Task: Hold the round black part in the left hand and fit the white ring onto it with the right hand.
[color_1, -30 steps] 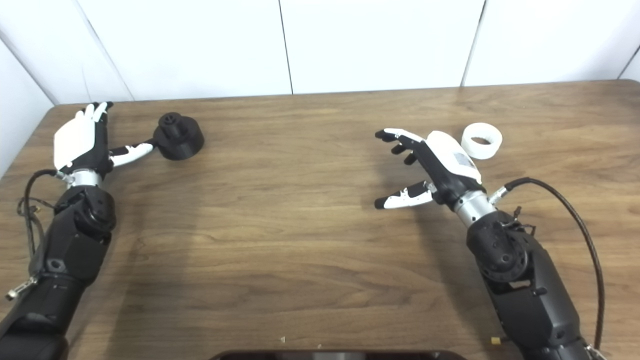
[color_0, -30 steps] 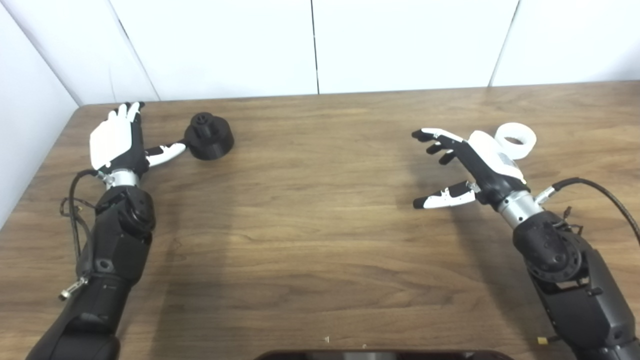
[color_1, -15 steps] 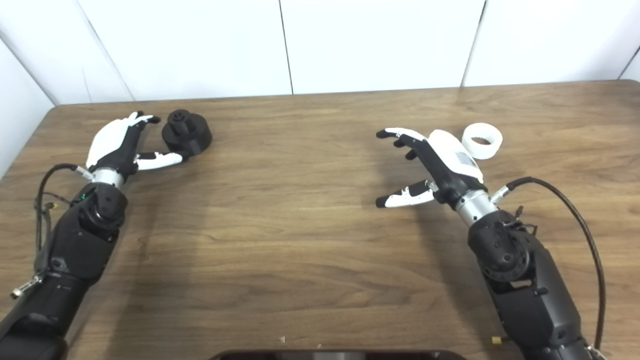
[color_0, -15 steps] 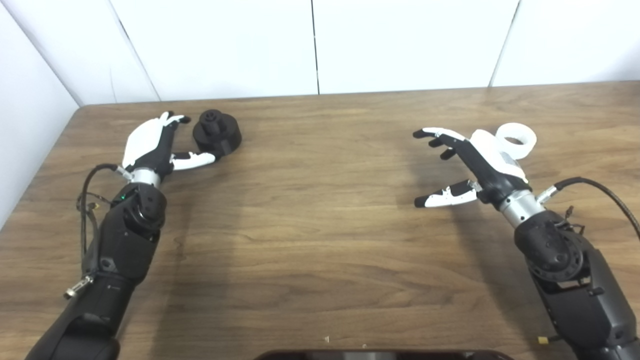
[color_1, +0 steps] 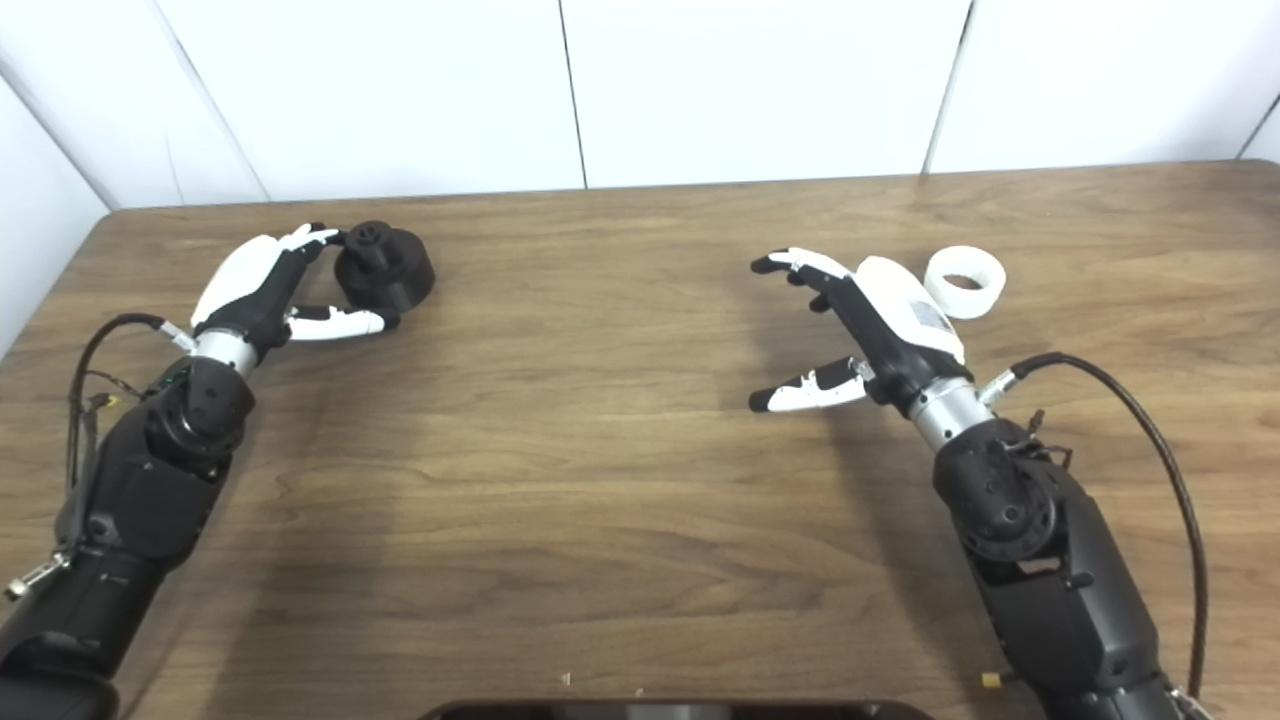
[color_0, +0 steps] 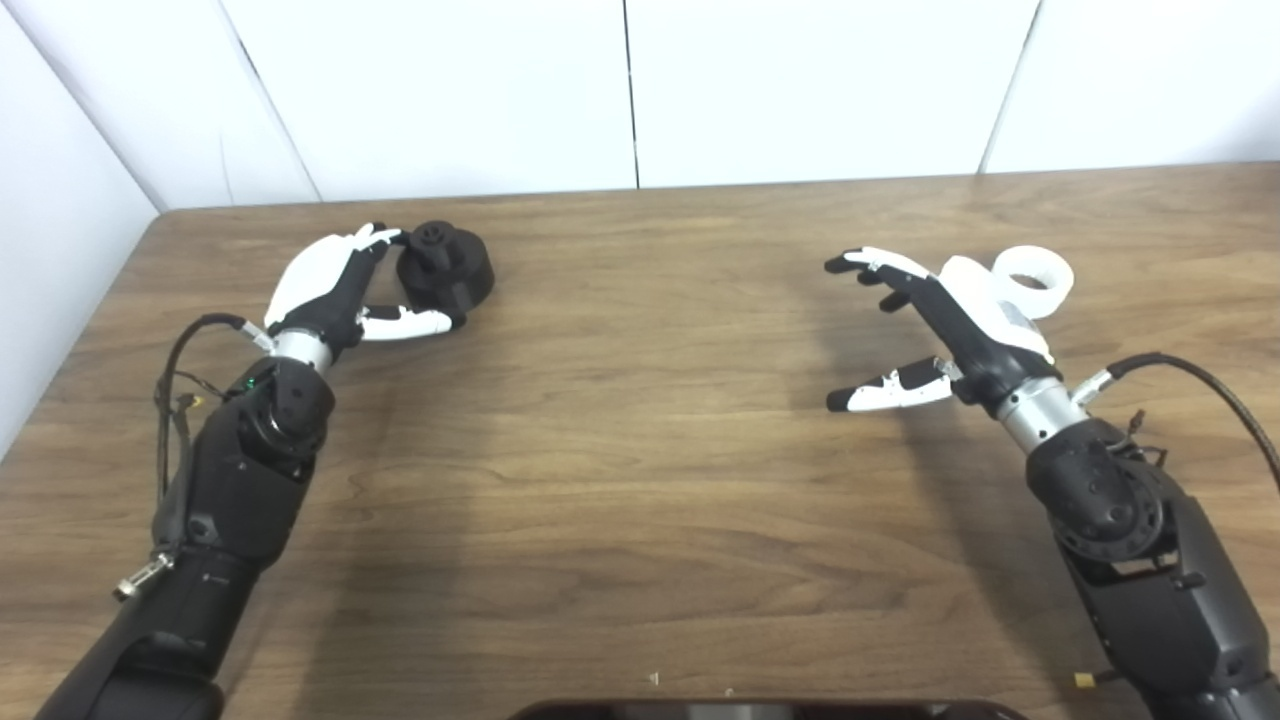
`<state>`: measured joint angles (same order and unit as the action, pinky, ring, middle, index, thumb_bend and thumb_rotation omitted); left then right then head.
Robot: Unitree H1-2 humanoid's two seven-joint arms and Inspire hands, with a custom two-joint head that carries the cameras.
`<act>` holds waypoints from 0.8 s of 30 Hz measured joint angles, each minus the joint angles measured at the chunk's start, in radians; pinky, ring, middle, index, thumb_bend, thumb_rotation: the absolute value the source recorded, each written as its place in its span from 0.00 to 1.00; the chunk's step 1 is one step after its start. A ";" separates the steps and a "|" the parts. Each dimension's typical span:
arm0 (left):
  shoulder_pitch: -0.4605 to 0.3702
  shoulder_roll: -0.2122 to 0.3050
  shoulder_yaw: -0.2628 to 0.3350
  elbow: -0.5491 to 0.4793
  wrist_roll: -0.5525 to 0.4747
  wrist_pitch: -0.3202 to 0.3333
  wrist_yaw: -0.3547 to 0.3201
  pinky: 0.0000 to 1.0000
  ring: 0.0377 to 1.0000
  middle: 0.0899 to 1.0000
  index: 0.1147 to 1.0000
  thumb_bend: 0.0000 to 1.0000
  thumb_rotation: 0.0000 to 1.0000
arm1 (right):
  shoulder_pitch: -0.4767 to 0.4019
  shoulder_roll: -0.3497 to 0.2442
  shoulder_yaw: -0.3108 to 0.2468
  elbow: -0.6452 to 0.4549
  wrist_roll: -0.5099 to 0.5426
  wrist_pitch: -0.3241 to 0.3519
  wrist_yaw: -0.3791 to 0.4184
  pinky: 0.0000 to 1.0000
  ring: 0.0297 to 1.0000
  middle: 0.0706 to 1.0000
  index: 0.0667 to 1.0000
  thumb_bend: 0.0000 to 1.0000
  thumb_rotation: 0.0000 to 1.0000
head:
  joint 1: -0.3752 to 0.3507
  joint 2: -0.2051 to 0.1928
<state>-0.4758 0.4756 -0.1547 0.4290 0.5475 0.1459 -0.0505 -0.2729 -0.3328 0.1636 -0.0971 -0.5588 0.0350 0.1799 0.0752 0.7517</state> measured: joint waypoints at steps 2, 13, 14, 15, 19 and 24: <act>-0.014 -0.007 -0.002 0.029 0.001 -0.002 0.010 1.00 1.00 1.00 0.90 1.00 0.48 | 0.000 0.000 0.000 -0.005 0.000 0.000 0.000 0.71 0.83 0.88 0.81 0.87 0.21 | -0.002 0.002; -0.073 -0.028 -0.026 0.162 0.010 -0.034 0.097 0.99 1.00 1.00 0.97 1.00 0.46 | 0.004 -0.024 -0.018 -0.009 0.003 0.001 0.001 0.69 0.81 0.87 0.81 0.87 0.22 | -0.009 0.006; -0.079 -0.029 -0.028 0.186 0.010 -0.040 0.104 0.99 1.00 1.00 0.98 1.00 0.46 | 0.004 -0.025 -0.019 -0.009 0.004 0.001 0.001 0.69 0.81 0.87 0.81 0.87 0.23 | -0.018 0.006; -0.085 -0.031 -0.029 0.206 0.010 -0.044 0.116 0.99 1.00 1.00 0.98 1.00 0.46 | 0.005 -0.025 -0.020 -0.010 0.004 0.001 0.001 0.70 0.81 0.87 0.81 0.87 0.23 | -0.020 0.005; -0.115 -0.049 -0.035 0.285 0.017 -0.049 0.192 0.98 1.00 1.00 0.82 0.99 0.39 | 0.008 -0.025 -0.021 -0.028 0.003 0.001 0.001 0.69 0.81 0.87 0.81 0.87 0.22 | -0.029 0.009; -0.144 -0.064 -0.047 0.351 0.029 -0.089 0.292 1.00 1.00 1.00 0.56 0.90 0.22 | 0.014 -0.026 -0.026 -0.051 0.003 0.004 0.002 0.69 0.81 0.88 0.81 0.86 0.22 | -0.031 0.015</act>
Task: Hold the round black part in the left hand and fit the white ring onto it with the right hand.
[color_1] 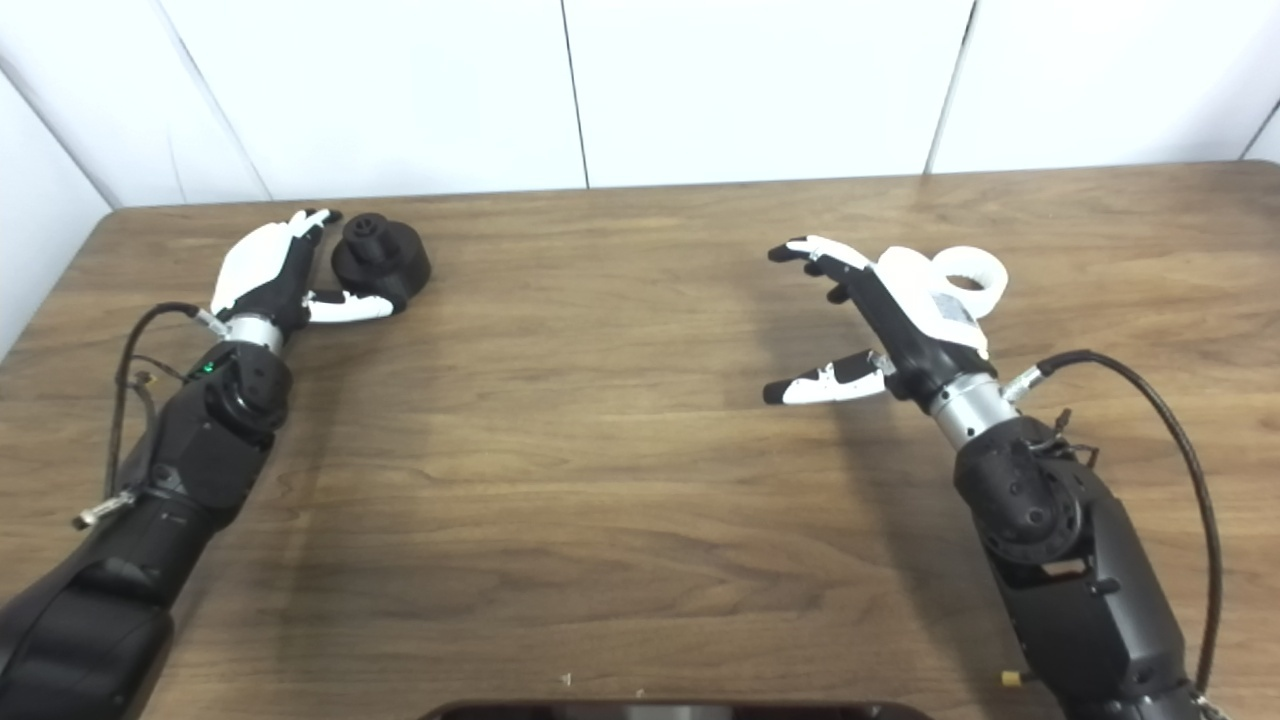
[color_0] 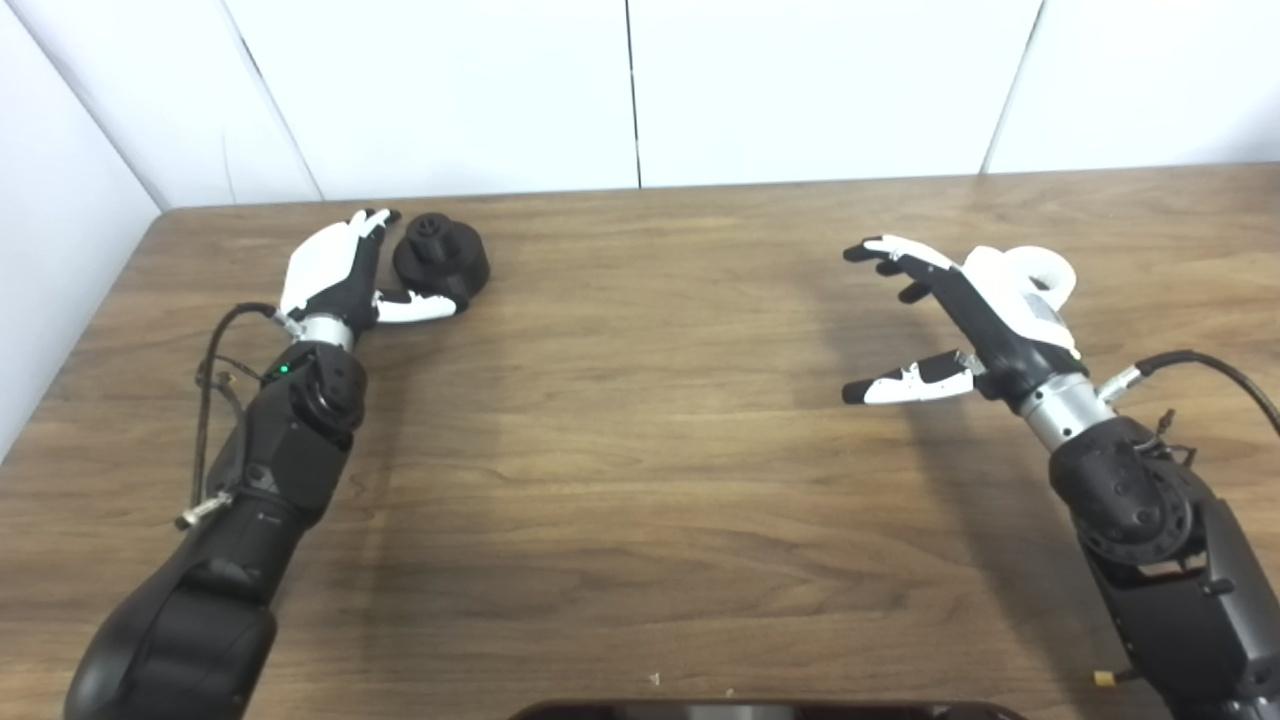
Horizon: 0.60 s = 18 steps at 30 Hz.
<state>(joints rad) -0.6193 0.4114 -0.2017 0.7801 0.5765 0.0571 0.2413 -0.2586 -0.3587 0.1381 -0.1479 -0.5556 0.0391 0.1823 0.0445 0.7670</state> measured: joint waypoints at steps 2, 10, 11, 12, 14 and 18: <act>-0.007 -0.006 0.005 0.018 -0.003 -0.016 0.036 1.00 1.00 1.00 0.53 0.89 0.19 | 0.005 -0.002 -0.004 -0.007 0.000 0.001 0.002 0.69 0.81 0.88 0.81 0.86 0.23 | 0.003 0.002; -0.015 -0.013 0.001 0.018 -0.004 -0.057 0.085 1.00 1.00 0.99 0.42 0.52 0.08 | 0.008 -0.002 -0.011 -0.016 0.006 0.001 0.005 0.70 0.81 0.87 0.80 0.87 0.21 | 0.006 0.002; -0.014 -0.013 0.000 0.018 -0.004 -0.060 0.085 1.00 1.00 0.99 0.42 0.52 0.08 | 0.008 -0.002 -0.012 -0.016 0.006 0.001 0.005 0.70 0.81 0.87 0.80 0.87 0.21 | 0.006 0.003; -0.014 -0.013 0.000 0.018 -0.004 -0.065 0.086 1.00 1.00 0.99 0.42 0.52 0.08 | 0.008 -0.002 -0.012 -0.016 0.006 0.001 0.005 0.69 0.81 0.87 0.80 0.87 0.21 | 0.008 0.003; -0.014 -0.013 -0.001 0.018 -0.004 -0.067 0.086 1.00 1.00 0.99 0.43 0.52 0.08 | 0.008 -0.002 -0.012 -0.016 0.007 0.001 0.005 0.69 0.81 0.87 0.80 0.87 0.21 | 0.006 0.003; -0.013 -0.013 -0.002 0.012 -0.004 -0.064 0.080 1.00 1.00 1.00 0.43 0.52 0.08 | 0.008 -0.002 -0.012 -0.016 0.005 0.001 0.005 0.69 0.81 0.87 0.80 0.87 0.22 | 0.006 0.006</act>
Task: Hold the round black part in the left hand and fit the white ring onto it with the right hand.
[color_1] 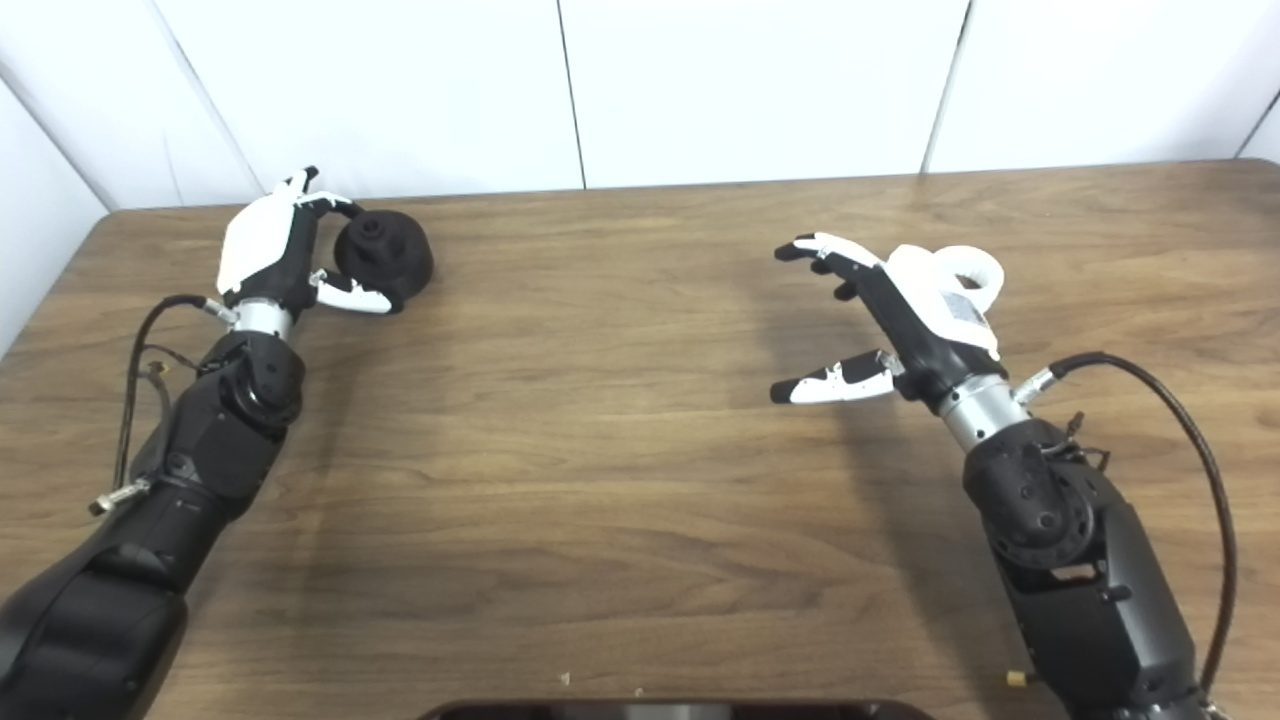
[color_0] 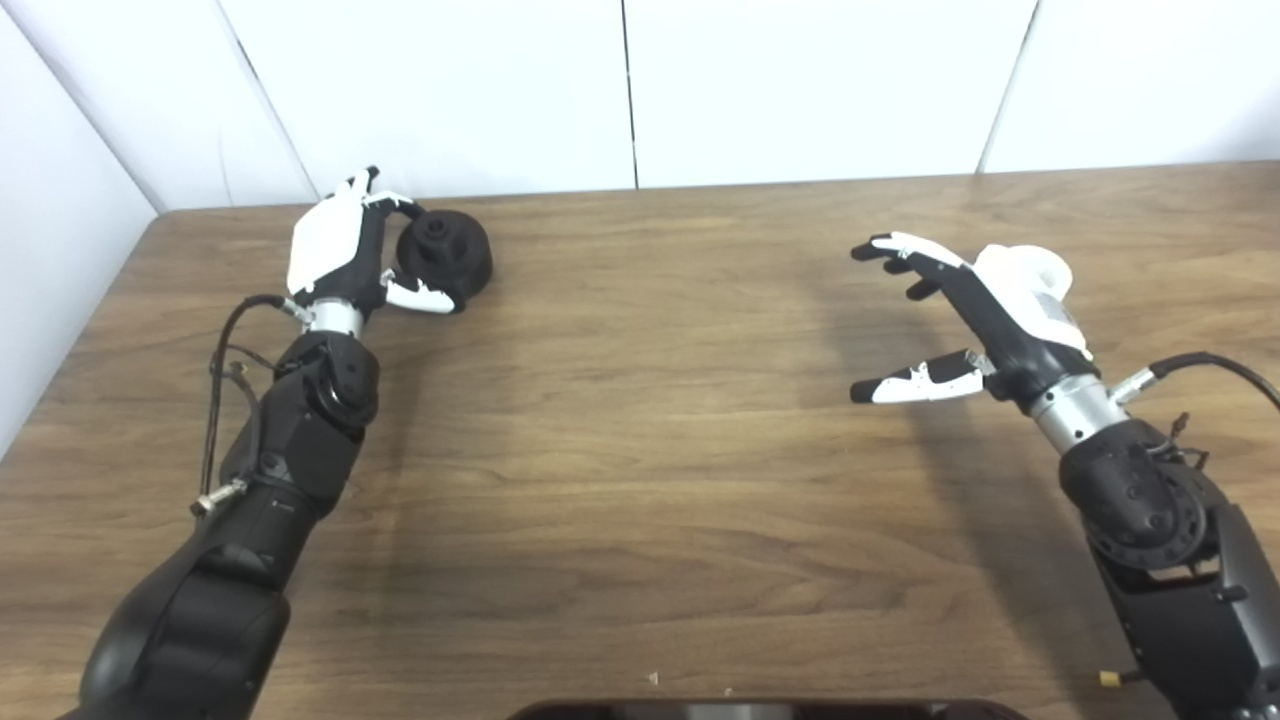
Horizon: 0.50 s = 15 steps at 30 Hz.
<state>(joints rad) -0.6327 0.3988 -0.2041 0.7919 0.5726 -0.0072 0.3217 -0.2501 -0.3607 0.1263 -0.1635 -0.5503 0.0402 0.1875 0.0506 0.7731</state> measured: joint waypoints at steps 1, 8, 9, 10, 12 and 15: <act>0.002 0.000 0.000 -0.010 0.000 0.004 -0.006 1.00 1.00 1.00 0.43 0.52 0.08 | 0.000 0.000 0.000 0.000 0.000 0.000 0.000 0.69 0.82 0.87 0.80 0.87 0.22 | -0.002 0.002; 0.047 0.009 -0.016 -0.141 -0.002 0.049 -0.101 0.99 1.00 1.00 0.43 0.52 0.08 | 0.001 0.000 -0.001 0.000 0.000 0.000 0.000 0.70 0.82 0.87 0.80 0.87 0.22 | 0.003 0.005; 0.052 0.009 -0.024 -0.156 -0.002 0.052 -0.116 0.98 1.00 1.00 0.43 0.52 0.08 | 0.001 0.000 0.000 0.000 0.000 0.000 0.001 0.70 0.82 0.87 0.80 0.87 0.22 | 0.000 0.005; 0.058 0.011 -0.033 -0.178 -0.002 0.051 -0.132 0.97 1.00 1.00 0.43 0.52 0.08 | 0.002 0.000 0.000 -0.001 0.000 0.000 0.001 0.71 0.82 0.87 0.80 0.87 0.22 | 0.000 0.005; 0.062 0.011 -0.052 -0.195 -0.002 0.045 -0.146 0.95 1.00 1.00 0.52 0.77 0.22 | 0.001 0.000 0.000 -0.001 0.000 0.000 0.001 0.70 0.82 0.87 0.80 0.87 0.22 | 0.000 0.005; 0.064 0.011 -0.065 -0.213 -0.002 0.040 -0.172 0.96 1.00 1.00 0.57 0.92 0.29 | 0.001 0.000 -0.001 -0.001 0.000 0.000 0.001 0.70 0.81 0.87 0.80 0.87 0.23 | -0.003 0.008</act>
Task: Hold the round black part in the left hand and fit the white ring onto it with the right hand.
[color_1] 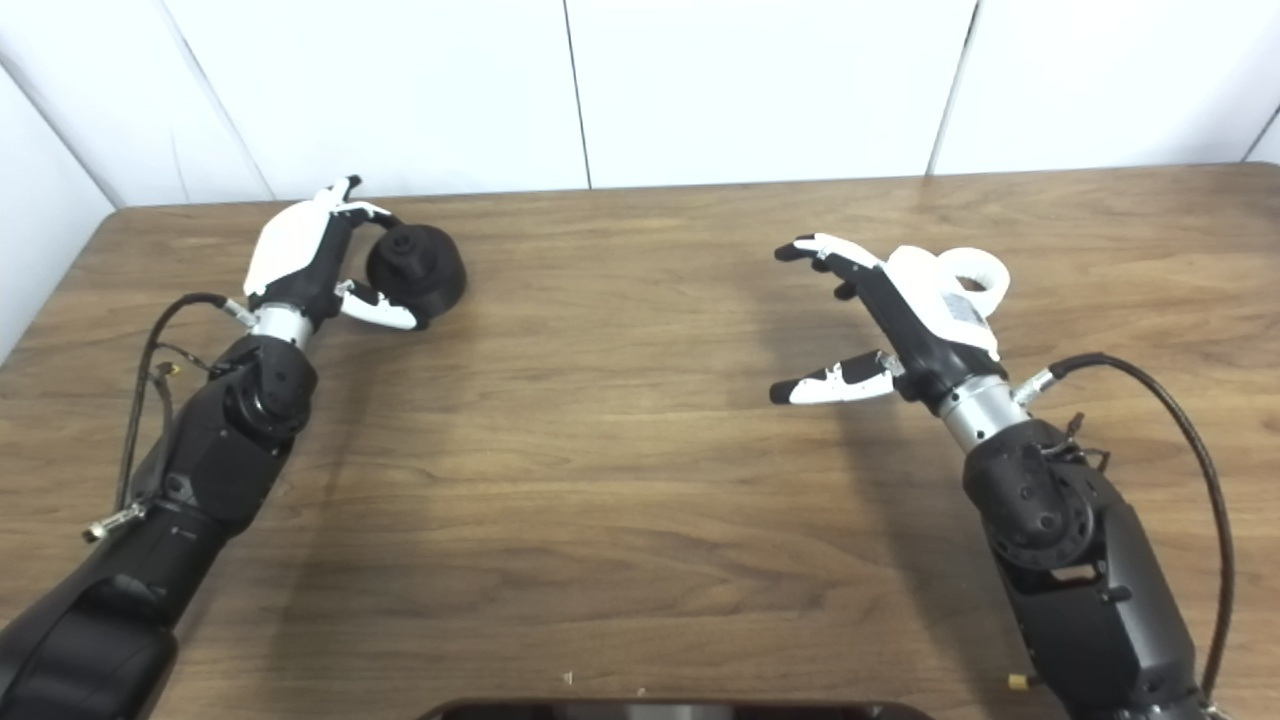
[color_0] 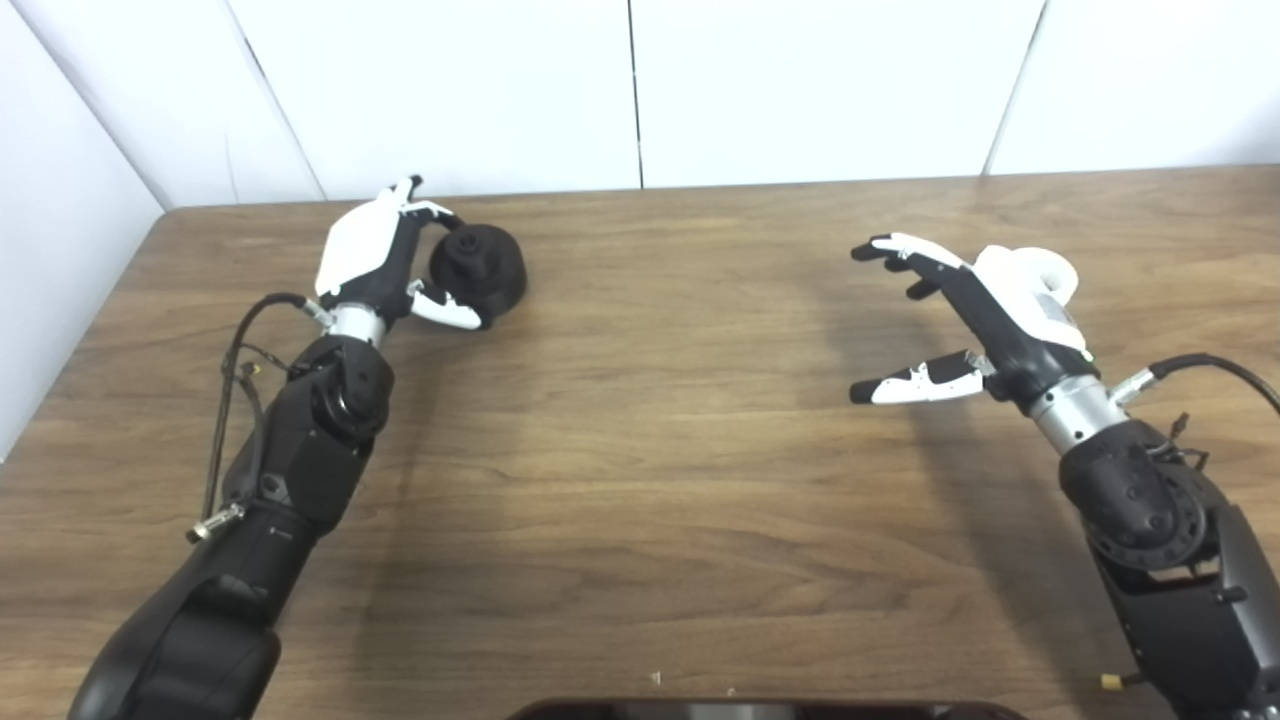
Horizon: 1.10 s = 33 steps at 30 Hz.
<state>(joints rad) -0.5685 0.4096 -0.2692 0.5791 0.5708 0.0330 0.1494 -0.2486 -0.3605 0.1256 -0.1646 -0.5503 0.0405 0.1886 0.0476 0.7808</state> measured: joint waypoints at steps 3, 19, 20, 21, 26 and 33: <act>0.022 -0.009 -0.018 -0.034 -0.016 -0.008 -0.046 0.97 1.00 1.00 0.58 0.94 0.30 | 0.000 0.000 0.000 0.000 0.003 0.000 0.000 0.69 0.81 0.87 0.80 0.86 0.24 | -0.003 0.003; 0.184 -0.097 -0.119 -0.358 -0.055 -0.027 -0.255 1.00 1.00 1.00 0.60 0.99 0.37 | -0.003 -0.006 -0.012 0.000 0.016 0.003 0.002 0.71 0.81 0.87 0.80 0.86 0.23 | -0.028 0.009; 0.195 -0.100 -0.125 -0.380 -0.053 -0.025 -0.269 1.00 1.00 1.00 0.60 1.00 0.38 | -0.004 -0.006 -0.014 0.000 0.016 0.003 0.002 0.71 0.81 0.86 0.80 0.87 0.23 | -0.031 0.009; 0.208 -0.102 -0.133 -0.405 -0.046 -0.025 -0.280 1.00 1.00 1.00 0.60 1.00 0.38 | -0.004 -0.005 -0.016 0.000 0.016 0.003 0.001 0.71 0.81 0.86 0.80 0.87 0.23 | -0.031 0.009; 0.254 -0.125 -0.158 -0.481 -0.019 -0.026 -0.307 1.00 1.00 1.00 0.60 1.00 0.41 | -0.004 -0.005 -0.023 0.000 0.021 0.002 -0.005 0.71 0.81 0.87 0.80 0.86 0.23 | -0.037 0.015; 0.307 -0.153 -0.177 -0.551 0.022 -0.026 -0.323 1.00 1.00 1.00 0.60 1.00 0.38 | -0.004 -0.005 -0.033 -0.001 0.027 0.002 -0.009 0.72 0.81 0.87 0.80 0.86 0.22 | -0.037 0.018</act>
<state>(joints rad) -0.2612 0.2562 -0.4463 0.0277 0.5928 0.0070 -0.1735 -0.2531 -0.3659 0.0924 -0.1656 -0.5228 0.0424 0.1800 0.0107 0.7992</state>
